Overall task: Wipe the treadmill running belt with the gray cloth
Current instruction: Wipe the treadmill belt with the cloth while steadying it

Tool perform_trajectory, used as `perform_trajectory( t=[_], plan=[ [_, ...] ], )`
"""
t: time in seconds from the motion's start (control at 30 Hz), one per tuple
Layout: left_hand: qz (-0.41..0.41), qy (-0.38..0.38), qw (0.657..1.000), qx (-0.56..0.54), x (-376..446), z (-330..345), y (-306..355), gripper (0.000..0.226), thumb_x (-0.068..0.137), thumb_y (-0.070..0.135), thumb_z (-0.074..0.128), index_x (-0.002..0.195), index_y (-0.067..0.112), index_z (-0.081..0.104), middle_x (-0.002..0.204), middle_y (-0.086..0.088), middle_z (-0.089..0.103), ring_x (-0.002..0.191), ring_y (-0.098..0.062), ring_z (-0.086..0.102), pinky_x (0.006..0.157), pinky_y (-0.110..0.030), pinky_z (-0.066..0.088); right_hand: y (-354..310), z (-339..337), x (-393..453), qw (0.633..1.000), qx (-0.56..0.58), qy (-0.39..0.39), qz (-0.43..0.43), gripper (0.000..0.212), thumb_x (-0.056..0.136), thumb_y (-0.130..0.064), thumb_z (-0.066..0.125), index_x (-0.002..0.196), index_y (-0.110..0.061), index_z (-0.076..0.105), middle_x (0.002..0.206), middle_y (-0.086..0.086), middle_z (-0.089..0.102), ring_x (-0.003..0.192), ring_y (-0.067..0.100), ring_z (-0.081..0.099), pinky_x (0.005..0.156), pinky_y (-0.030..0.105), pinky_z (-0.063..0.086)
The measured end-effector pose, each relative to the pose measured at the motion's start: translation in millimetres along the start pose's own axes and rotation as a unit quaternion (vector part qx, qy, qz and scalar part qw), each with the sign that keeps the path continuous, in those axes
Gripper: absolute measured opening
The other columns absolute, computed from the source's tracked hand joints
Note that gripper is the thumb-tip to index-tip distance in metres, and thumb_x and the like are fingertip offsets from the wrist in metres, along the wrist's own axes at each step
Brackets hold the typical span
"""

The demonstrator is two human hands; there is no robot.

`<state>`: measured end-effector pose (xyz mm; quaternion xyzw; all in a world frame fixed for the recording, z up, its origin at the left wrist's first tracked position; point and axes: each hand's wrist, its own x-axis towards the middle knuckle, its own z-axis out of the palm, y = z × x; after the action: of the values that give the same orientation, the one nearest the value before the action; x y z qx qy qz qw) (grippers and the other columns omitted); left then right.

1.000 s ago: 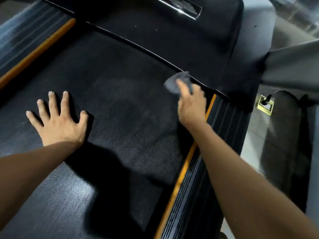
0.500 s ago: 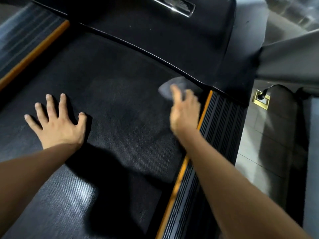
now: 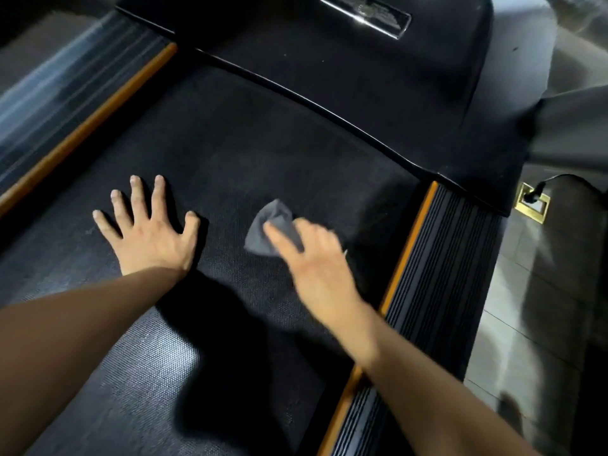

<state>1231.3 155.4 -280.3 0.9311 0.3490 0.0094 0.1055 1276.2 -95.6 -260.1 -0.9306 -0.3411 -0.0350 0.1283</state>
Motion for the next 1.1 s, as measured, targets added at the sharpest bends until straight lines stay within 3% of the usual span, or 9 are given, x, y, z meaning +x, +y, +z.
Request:
perform_trajectory(
  t=[0.07, 0.13, 0.2, 0.33, 0.4, 0.47, 0.67, 0.87, 1.1],
  plan=[
    [-0.001, -0.004, 1.000, 0.002, -0.3, 0.4, 0.1, 0.077, 0.092, 0.063, 0.031, 0.160, 0.031, 0.015, 0.171, -0.005, 0.007, 0.156, -0.035, 0.001, 0.123, -0.062, -0.005, 49.6, -6.2, 34.1, 0.985, 0.028, 0.071, 0.152, 0.023, 0.097, -0.029, 0.054, 0.118, -0.025, 0.064, 0.104, 0.008, 0.064, 0.088, 0.031, 0.058, 0.079, 0.047, 0.049],
    [-0.003, -0.002, 1.000, 0.003, -0.7, -0.2, 0.0, 0.077, 0.092, 0.063, 0.031, 0.160, 0.031, 0.015, 0.171, -0.005, 0.007, 0.156, -0.034, 0.000, 0.123, -0.062, -0.006, 85.2, -6.6, 61.0, 0.966, -0.011, 0.094, 0.242, 0.049, 0.091, -0.015, 0.058, 0.140, -0.021, 0.052, 0.122, 0.016, 0.055, 0.102, 0.037, 0.054, 0.087, 0.048, 0.044],
    [-0.003, -0.002, 1.000, 0.005, -0.5, 0.9, 1.1, 0.077, 0.092, 0.063, 0.031, 0.160, 0.031, 0.015, 0.171, -0.005, 0.007, 0.156, -0.034, 0.000, 0.123, -0.061, -0.006, 88.2, -4.7, 70.9, 0.962, -0.039, 0.081, 0.259, 0.062, 0.090, -0.009, 0.056, 0.149, -0.021, 0.040, 0.133, 0.020, 0.046, 0.111, 0.040, 0.047, 0.094, 0.049, 0.039],
    [-0.006, -0.002, 1.000, 0.017, -0.2, -0.2, -0.3, 0.077, 0.092, 0.065, 0.028, 0.160, 0.032, 0.014, 0.171, -0.003, 0.005, 0.157, -0.034, -0.001, 0.123, -0.062, -0.005, 11.8, 13.7, 44.1, 0.987, -0.022, 0.093, 0.127, 0.067, 0.079, -0.008, 0.067, 0.142, -0.021, 0.050, 0.112, 0.019, 0.055, 0.088, 0.039, 0.050, 0.075, 0.046, 0.042],
    [-0.005, -0.004, 1.000, 0.020, 0.7, -1.1, -0.7, 0.078, 0.091, 0.065, 0.026, 0.160, 0.033, 0.013, 0.171, -0.002, 0.005, 0.157, -0.033, 0.000, 0.123, -0.061, -0.004, -31.4, 25.2, 21.9, 0.998, -0.025, 0.057, 0.029, 0.068, 0.079, -0.012, 0.070, 0.142, -0.024, 0.050, 0.119, 0.017, 0.055, 0.095, 0.036, 0.050, 0.081, 0.046, 0.042],
    [-0.003, -0.003, 1.000, 0.016, -0.6, -0.9, -1.0, 0.079, 0.090, 0.066, 0.025, 0.161, 0.035, 0.012, 0.171, -0.001, 0.005, 0.157, -0.033, 0.000, 0.123, -0.060, -0.004, -47.2, 30.0, 14.7, 0.999, -0.017, 0.037, -0.006, 0.070, 0.081, -0.013, 0.067, 0.146, -0.028, 0.045, 0.131, 0.014, 0.051, 0.109, 0.033, 0.048, 0.092, 0.046, 0.041],
    [0.170, -0.018, 0.982, 0.078, -10.1, -23.3, -81.2, 0.076, 0.091, 0.066, 0.025, 0.161, 0.037, 0.015, 0.170, -0.004, 0.014, 0.156, -0.028, 0.015, 0.127, -0.046, 0.010, -37.2, 35.6, 24.0, 0.999, -0.019, 0.037, -0.006, 0.069, 0.084, -0.011, 0.066, 0.147, -0.029, 0.044, 0.134, 0.010, 0.048, 0.113, 0.032, 0.049, 0.093, 0.046, 0.040],
    [0.133, -0.013, 0.989, 0.061, -20.2, -16.4, -114.1, 0.073, 0.095, 0.063, 0.025, 0.161, 0.035, 0.013, 0.170, -0.004, 0.012, 0.157, -0.026, 0.009, 0.127, -0.048, 0.009, -32.3, 50.9, 91.4, 0.996, -0.013, 0.087, 0.012, 0.067, 0.081, -0.010, 0.067, 0.145, -0.022, 0.049, 0.128, 0.017, 0.053, 0.103, 0.040, 0.052, 0.084, 0.049, 0.042],
    [0.124, -0.001, 0.992, 0.023, -19.2, -16.0, -114.9, 0.085, 0.094, 0.064, 0.028, 0.163, 0.017, 0.009, 0.171, -0.005, 0.005, 0.158, -0.021, 0.000, 0.127, -0.048, 0.009, -73.1, 62.4, 214.7, 0.999, 0.008, 0.032, -0.007, 0.061, 0.093, -0.020, 0.055, 0.150, -0.025, 0.037, 0.140, 0.016, 0.041, 0.118, 0.039, 0.045, 0.097, 0.050, 0.038]
  ],
)
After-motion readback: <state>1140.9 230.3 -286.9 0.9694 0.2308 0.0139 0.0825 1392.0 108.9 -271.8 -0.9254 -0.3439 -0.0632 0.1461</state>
